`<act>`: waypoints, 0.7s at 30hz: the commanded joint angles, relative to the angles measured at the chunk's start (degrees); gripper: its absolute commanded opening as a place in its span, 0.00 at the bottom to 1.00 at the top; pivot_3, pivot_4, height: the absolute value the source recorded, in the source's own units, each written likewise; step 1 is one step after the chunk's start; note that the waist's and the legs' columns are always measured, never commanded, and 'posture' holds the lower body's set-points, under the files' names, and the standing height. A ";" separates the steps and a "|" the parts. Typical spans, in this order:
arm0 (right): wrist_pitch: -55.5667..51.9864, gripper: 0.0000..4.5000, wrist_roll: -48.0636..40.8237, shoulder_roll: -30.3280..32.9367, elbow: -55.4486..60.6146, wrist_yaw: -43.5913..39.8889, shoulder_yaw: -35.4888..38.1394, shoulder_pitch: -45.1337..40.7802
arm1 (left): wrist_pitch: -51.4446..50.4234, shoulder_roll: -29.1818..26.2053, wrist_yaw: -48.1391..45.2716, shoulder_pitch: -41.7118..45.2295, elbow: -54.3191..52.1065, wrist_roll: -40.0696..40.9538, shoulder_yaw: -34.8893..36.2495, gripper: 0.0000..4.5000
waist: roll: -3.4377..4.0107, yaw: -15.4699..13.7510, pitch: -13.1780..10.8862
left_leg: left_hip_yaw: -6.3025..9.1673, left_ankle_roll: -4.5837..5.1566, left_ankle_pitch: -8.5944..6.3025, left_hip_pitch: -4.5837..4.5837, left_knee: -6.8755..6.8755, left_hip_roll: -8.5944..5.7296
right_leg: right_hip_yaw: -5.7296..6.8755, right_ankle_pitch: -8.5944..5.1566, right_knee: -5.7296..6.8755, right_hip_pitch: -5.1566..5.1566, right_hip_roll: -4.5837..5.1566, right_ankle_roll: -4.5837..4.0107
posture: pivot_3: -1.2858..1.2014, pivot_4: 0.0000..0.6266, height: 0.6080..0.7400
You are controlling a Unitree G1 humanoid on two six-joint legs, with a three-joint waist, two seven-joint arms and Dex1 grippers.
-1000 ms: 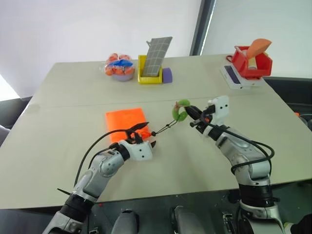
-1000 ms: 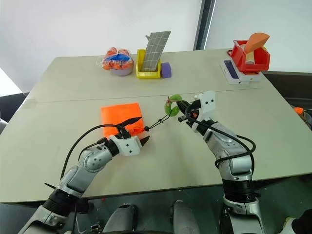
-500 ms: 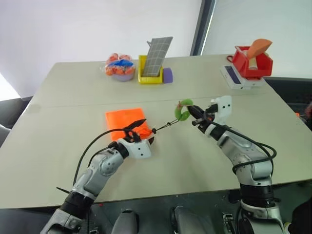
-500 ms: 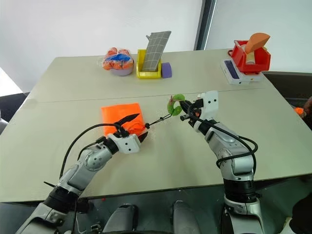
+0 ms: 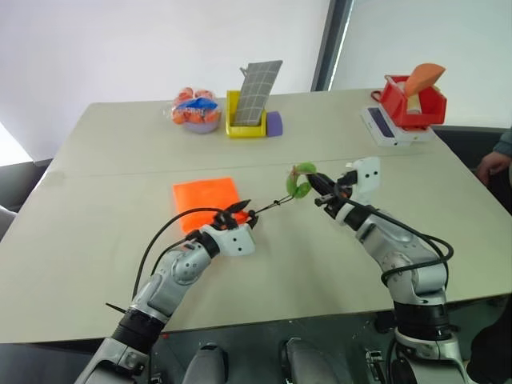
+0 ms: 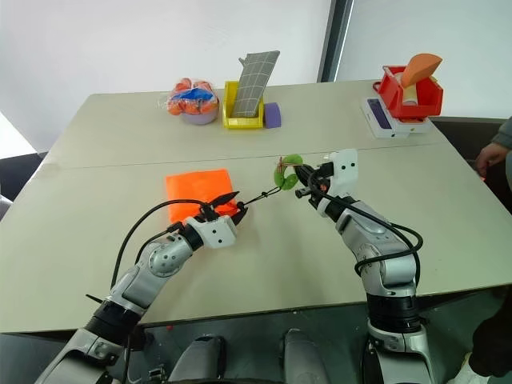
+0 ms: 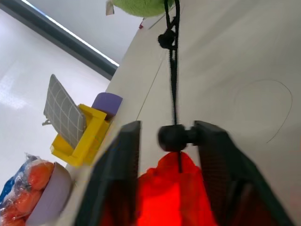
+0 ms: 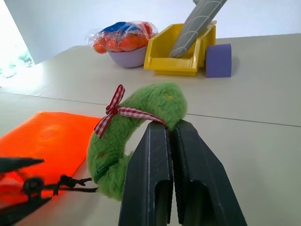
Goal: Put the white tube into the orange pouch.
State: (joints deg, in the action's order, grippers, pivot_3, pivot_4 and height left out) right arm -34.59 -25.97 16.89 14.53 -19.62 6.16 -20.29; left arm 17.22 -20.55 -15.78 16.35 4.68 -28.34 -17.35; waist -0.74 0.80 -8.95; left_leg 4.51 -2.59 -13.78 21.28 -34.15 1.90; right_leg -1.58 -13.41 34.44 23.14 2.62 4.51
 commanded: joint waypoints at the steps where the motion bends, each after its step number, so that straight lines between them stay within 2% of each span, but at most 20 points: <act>1: 0.28 0.00 -0.67 0.00 3.21 0.04 0.35 -0.29 | 0.66 0.32 0.94 0.87 -0.63 -0.11 -0.23 0.25 | 0.00 0.00 0.00 | 0.00 0.00 0.00 0.00 0.00 0.00 | 0.00 0.00 0.00 0.00 0.00 0.00 | 0.52 0.24 1.00; 8: 0.29 0.00 -0.68 -0.04 3.28 0.03 0.10 -0.27 | 0.29 0.63 1.40 0.94 -0.49 -0.36 0.04 0.25 | 0.00 0.01 0.00 | 0.00 0.00 0.00 0.00 0.00 0.00 | 0.00 0.00 0.00 0.00 0.00 0.00 | 0.52 0.24 1.00; 11: 0.28 0.00 -0.68 -0.02 3.32 0.02 0.05 -0.20 | 0.75 0.61 1.39 0.87 -0.47 0.11 0.03 0.08 | 0.00 0.00 0.00 | 0.00 0.00 0.00 0.00 0.00 0.00 | 0.00 0.00 0.00 0.00 0.00 0.00 | 0.52 0.24 1.00; 12: 0.28 0.00 -0.65 -0.01 3.32 0.02 0.03 -0.17 | 0.80 0.55 1.36 0.84 -0.51 0.13 0.03 0.05 | 0.00 0.01 0.00 | 0.00 0.00 0.00 0.00 0.00 0.00 | 0.00 0.00 0.00 0.00 0.00 0.00 | 0.52 0.24 1.00; 18: 0.74 0.00 0.10 0.24 2.79 0.84 0.69 -0.13 | -1.41 -0.92 -0.07 -0.61 -1.93 0.96 1.50 0.05 | 0.00 0.06 0.00 | 0.00 0.00 0.00 -0.01 0.00 0.00 | 0.00 0.00 0.01 0.00 0.00 0.00 | 0.52 0.24 1.00; 21: 2.13 0.00 4.04 0.86 -1.46 5.55 2.83 -1.25 | -2.53 -3.21 -1.57 -3.85 -4.35 2.64 3.28 0.05 | 0.02 0.22 0.01 | 0.00 0.00 0.00 -0.02 0.00 0.00 | 0.00 0.00 0.02 0.00 0.00 -0.01 | 0.52 0.24 1.00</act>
State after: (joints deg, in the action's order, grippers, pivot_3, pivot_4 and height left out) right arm -34.07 -23.82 17.02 13.64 -16.56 6.28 -20.40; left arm 15.20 -22.80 -16.74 13.56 2.96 -27.31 -16.13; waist -0.73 1.01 -8.94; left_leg 4.51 -2.59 -13.78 21.26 -34.14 1.90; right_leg -1.58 -13.40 34.45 23.15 2.62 4.47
